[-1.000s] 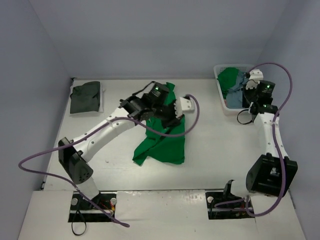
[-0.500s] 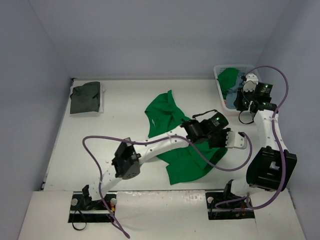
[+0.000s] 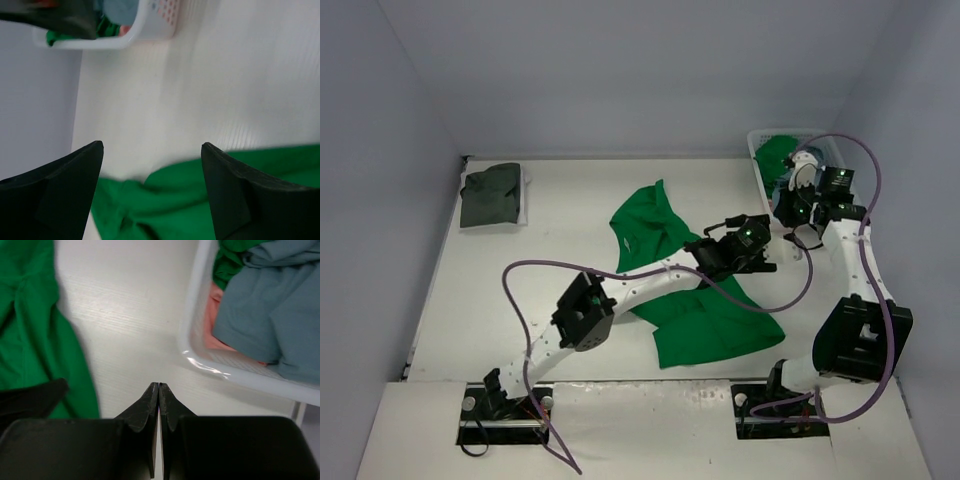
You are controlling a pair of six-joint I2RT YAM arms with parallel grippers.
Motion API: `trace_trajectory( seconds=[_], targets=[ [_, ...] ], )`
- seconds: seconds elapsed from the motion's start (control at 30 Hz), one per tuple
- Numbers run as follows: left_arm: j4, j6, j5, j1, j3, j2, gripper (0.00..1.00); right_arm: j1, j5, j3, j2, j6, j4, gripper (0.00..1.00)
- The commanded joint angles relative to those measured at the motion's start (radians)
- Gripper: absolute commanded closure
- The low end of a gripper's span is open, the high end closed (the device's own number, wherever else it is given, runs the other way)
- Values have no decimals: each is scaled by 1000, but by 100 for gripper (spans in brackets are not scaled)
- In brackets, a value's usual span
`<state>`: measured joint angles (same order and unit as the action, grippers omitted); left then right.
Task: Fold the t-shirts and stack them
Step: Flatten out the tshirt
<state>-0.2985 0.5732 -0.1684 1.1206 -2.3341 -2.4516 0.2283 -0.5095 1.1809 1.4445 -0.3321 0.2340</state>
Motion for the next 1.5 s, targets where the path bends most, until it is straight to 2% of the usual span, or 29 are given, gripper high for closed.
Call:
trace_trajectory(
  seconds=[0.0, 0.13, 0.17, 0.27, 0.33, 0.4, 0.5, 0.63, 0.83, 0.93, 1.2, 1.3, 1.33, 1.47],
  targets=[
    [81, 19, -103, -34, 120, 313, 27, -61, -52, -4, -30, -105, 51, 100],
    [87, 34, -102, -128, 378, 541, 27, -158, -15, -24, -13, -176, 114, 100],
    [78, 31, -85, -183, 478, 636, 27, -184, -12, -29, -10, -183, 125, 100],
    [6, -12, 32, -312, 619, 817, 27, -210, 12, -27, -12, -185, 134, 100],
    [-43, -33, 123, -373, 766, 900, 27, -219, 17, -15, -7, -183, 139, 100],
    [-68, -26, 148, -422, 919, 1014, 27, -243, 9, -4, -3, -183, 151, 100],
    [-137, -38, 200, -450, 1047, 1127, 27, -303, 17, -6, -7, -191, 166, 100],
    [-194, -85, 253, -476, 1262, 1266, 27, -504, 147, -18, -19, -180, 166, 100],
    [-353, -173, 405, -541, 1332, 1309, 27, -613, 181, 17, 1, -130, 171, 100],
    [-375, -200, 427, -579, 1361, 1303, 27, -641, 181, 26, 2, -111, 171, 100],
    [-361, -274, 613, -650, 1398, 1249, 26, -646, 184, 13, -21, -90, 171, 100],
    [-369, -273, 684, -676, 1376, 1174, 25, -647, 189, 8, -35, -88, 171, 100],
    [-396, -266, 755, -695, 1333, 1099, 25, -647, 195, 6, -44, -90, 171, 100],
    [-386, -271, 770, -696, 1323, 1013, 25, -646, 197, 2, -56, -90, 172, 100]
  ],
)
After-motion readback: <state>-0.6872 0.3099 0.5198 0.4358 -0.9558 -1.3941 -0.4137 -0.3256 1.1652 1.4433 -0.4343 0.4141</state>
